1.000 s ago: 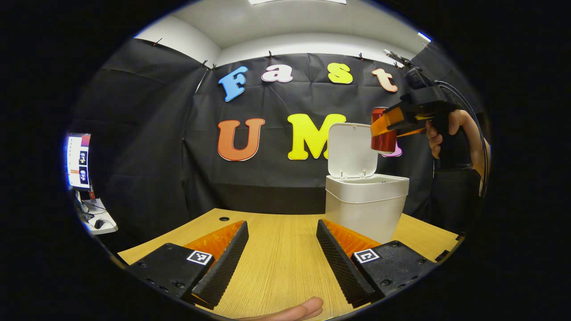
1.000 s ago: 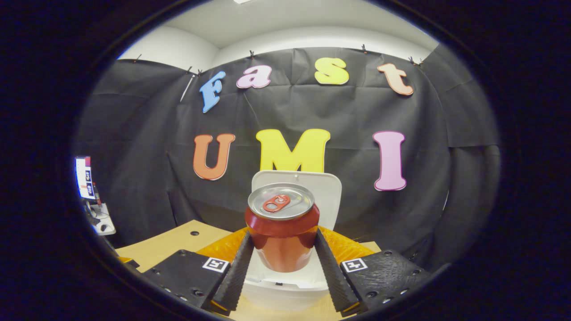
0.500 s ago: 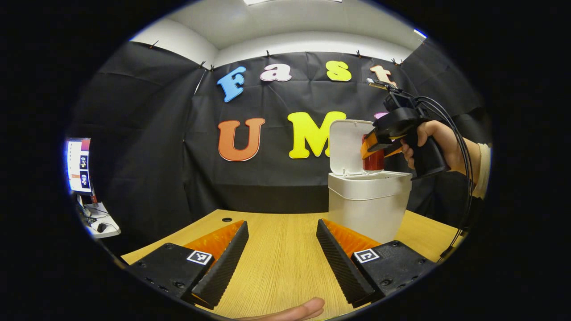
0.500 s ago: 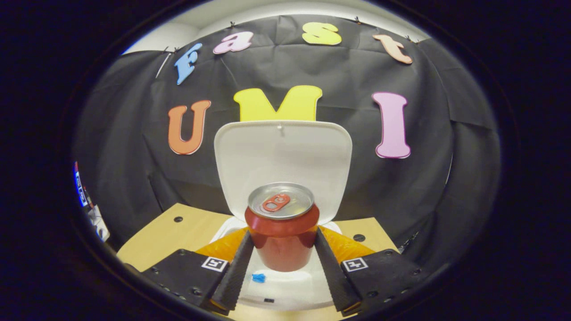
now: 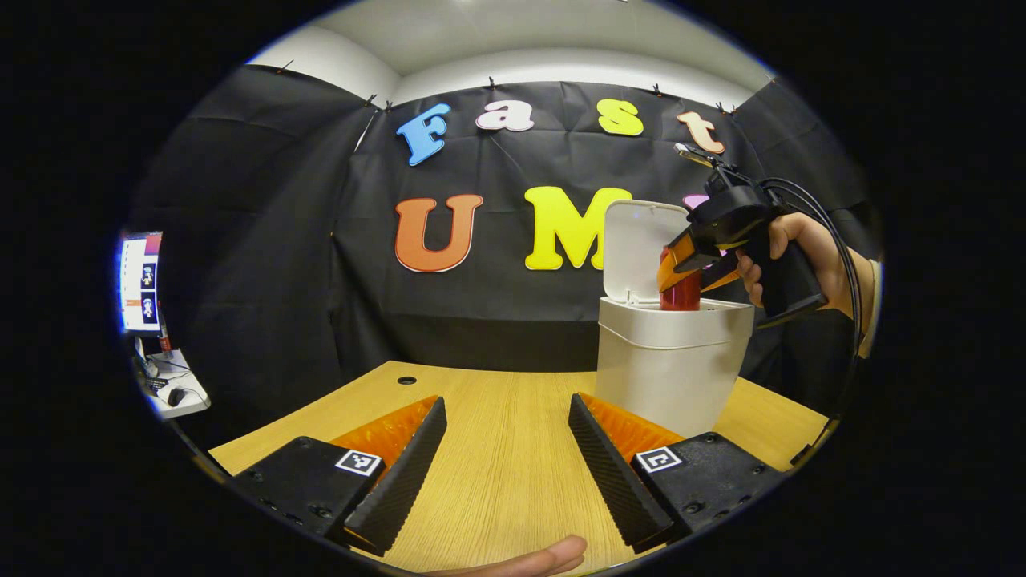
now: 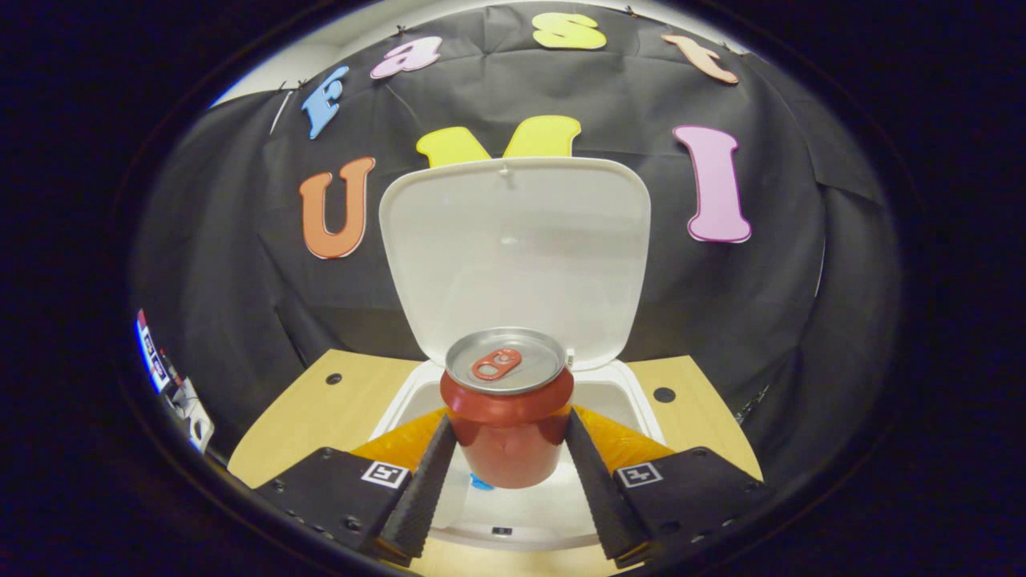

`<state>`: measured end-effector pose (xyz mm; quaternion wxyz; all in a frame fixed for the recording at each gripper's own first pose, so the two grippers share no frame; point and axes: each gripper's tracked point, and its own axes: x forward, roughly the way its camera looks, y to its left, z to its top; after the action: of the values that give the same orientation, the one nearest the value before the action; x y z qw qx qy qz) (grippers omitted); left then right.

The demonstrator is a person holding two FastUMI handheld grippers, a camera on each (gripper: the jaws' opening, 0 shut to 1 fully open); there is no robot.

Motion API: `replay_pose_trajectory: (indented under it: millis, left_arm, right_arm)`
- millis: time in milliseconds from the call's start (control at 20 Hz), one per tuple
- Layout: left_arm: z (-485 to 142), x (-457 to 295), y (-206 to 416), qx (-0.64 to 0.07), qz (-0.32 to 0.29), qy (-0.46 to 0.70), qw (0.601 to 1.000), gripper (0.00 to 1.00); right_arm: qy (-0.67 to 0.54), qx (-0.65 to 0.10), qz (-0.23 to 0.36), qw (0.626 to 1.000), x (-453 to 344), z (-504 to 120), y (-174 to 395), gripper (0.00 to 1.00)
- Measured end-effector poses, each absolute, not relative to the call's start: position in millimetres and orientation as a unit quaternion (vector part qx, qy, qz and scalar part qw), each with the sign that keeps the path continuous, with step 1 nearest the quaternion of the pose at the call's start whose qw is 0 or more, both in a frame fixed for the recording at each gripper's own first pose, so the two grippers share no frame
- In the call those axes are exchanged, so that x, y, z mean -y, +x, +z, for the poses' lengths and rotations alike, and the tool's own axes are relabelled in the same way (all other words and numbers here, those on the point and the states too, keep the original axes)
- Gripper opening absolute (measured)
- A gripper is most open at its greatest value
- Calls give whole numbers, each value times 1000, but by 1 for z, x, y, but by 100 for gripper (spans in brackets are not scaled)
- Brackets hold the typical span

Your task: Press the lid of the desktop garbage bin to open it, pick up the crumpled paper on the desktop and throw it into the bin, then pick up the pop can on the desktop and drop it into the bin, and finally close the garbage bin lid.

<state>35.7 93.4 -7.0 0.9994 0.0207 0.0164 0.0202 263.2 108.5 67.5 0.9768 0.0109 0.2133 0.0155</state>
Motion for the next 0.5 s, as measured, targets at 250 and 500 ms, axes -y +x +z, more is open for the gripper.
replay_pose_trajectory:
  millis: [250,500]
  left_arm:
    - [-8,-90,36,-17,16,22,1000,99]
    - [-10,-84,37,-18,9,28,999,99]
  right_arm:
    - [24,-217,17,976,-111,65,263,79]
    - [33,-168,55,984,-119,91,258,85]
